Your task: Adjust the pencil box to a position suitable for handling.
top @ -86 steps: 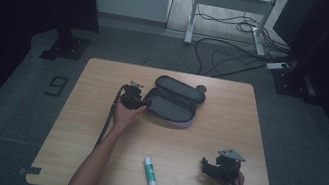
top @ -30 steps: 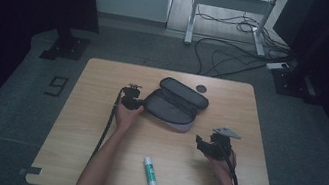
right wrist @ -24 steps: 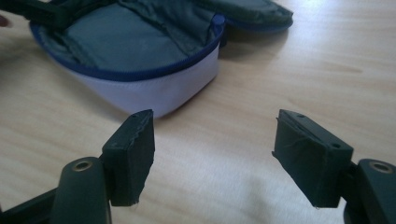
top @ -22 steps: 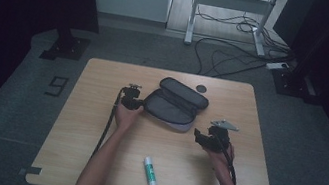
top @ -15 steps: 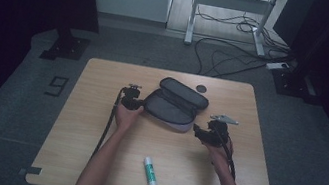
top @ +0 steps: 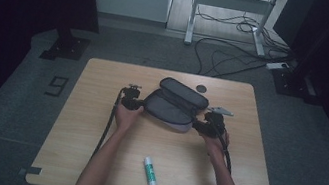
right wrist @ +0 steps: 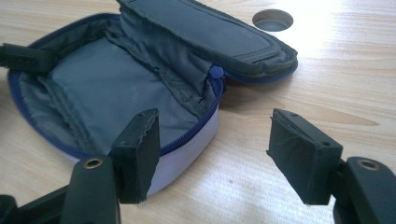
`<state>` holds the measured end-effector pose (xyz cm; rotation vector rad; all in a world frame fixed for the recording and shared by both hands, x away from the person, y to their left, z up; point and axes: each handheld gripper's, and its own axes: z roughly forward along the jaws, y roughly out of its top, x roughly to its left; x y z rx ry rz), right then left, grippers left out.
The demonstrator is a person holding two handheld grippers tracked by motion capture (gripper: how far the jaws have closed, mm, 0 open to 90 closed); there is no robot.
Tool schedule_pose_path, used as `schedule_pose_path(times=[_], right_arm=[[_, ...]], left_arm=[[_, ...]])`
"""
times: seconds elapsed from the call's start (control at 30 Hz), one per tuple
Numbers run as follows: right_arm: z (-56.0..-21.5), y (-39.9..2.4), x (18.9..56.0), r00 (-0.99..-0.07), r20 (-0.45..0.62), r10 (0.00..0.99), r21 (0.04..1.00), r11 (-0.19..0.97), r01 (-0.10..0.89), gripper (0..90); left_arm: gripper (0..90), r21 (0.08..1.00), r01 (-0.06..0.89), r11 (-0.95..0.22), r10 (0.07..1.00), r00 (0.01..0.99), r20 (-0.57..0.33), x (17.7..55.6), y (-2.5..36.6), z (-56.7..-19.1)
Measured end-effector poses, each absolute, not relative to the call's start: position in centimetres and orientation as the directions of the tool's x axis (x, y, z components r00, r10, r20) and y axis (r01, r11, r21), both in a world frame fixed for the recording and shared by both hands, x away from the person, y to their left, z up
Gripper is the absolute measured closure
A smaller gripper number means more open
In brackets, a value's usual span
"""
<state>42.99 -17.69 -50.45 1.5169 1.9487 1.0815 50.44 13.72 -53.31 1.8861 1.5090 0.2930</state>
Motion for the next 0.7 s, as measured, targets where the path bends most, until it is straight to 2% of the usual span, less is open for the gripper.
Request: schedule_pose_path(times=[0.4, 0.7], right_arm=[[-52.0, -16.1, 44.5, -0.284, 0.114, 0.952, 0.775, 0.094, 0.625, 35.7], [-53.5, -15.4, 45.5, -0.27, 0.128, 0.954, 0.747, 0.086, 0.659, 41.0]], left_arm=[[80.8, 0.639, 0.765, -0.079, 0.921, 0.302, -0.247, 50.4, 13.9, -53.5], [80.7, 0.64, 0.764, -0.079, 0.919, 0.305, -0.251, 50.4, 13.9, -53.5]])
